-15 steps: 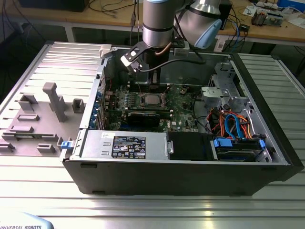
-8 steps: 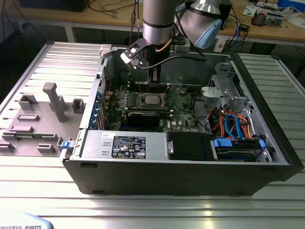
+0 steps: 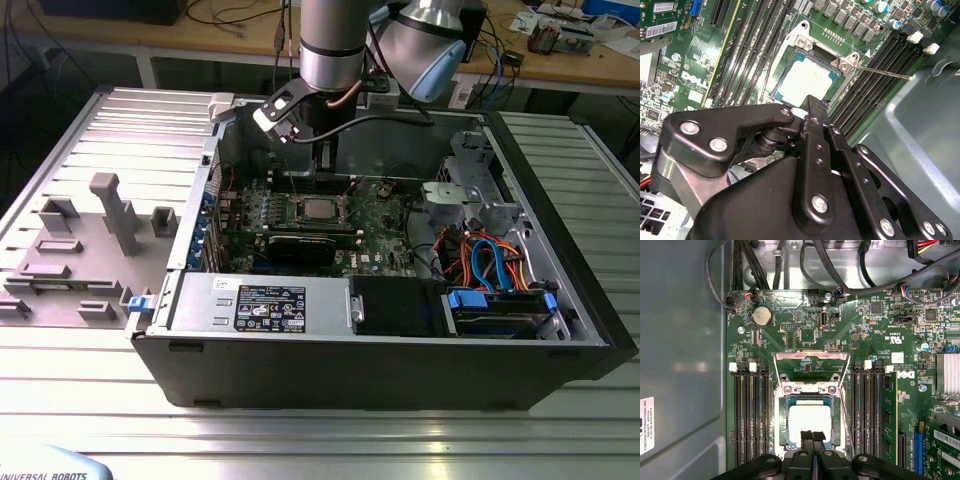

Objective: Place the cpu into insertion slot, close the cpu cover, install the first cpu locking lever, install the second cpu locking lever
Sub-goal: 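Close the cpu cover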

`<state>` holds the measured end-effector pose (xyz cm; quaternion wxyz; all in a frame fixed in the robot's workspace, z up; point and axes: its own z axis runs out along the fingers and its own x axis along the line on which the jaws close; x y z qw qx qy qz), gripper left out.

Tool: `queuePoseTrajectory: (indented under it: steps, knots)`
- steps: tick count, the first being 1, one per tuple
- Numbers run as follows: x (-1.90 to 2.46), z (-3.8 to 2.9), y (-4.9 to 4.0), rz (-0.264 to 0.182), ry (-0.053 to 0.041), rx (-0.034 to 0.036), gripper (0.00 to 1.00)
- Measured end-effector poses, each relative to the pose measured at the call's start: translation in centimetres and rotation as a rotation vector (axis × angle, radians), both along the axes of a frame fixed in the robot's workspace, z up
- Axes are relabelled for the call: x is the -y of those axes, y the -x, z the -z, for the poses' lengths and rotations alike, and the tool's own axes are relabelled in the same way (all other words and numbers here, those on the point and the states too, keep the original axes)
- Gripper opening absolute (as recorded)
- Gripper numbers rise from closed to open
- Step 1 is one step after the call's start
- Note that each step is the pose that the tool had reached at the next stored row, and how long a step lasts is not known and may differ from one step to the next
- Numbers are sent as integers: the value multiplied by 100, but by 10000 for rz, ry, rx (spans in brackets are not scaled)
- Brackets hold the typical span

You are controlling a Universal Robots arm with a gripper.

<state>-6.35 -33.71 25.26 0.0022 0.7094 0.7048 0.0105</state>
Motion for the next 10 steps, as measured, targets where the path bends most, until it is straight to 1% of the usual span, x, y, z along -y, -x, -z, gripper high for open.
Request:
queuePoseTrajectory:
  steps: [7, 10]
  knots:
    - [0, 0, -11, 0, -1, 1, 11]
    - [0, -13, -11, 0, 0, 0, 11]
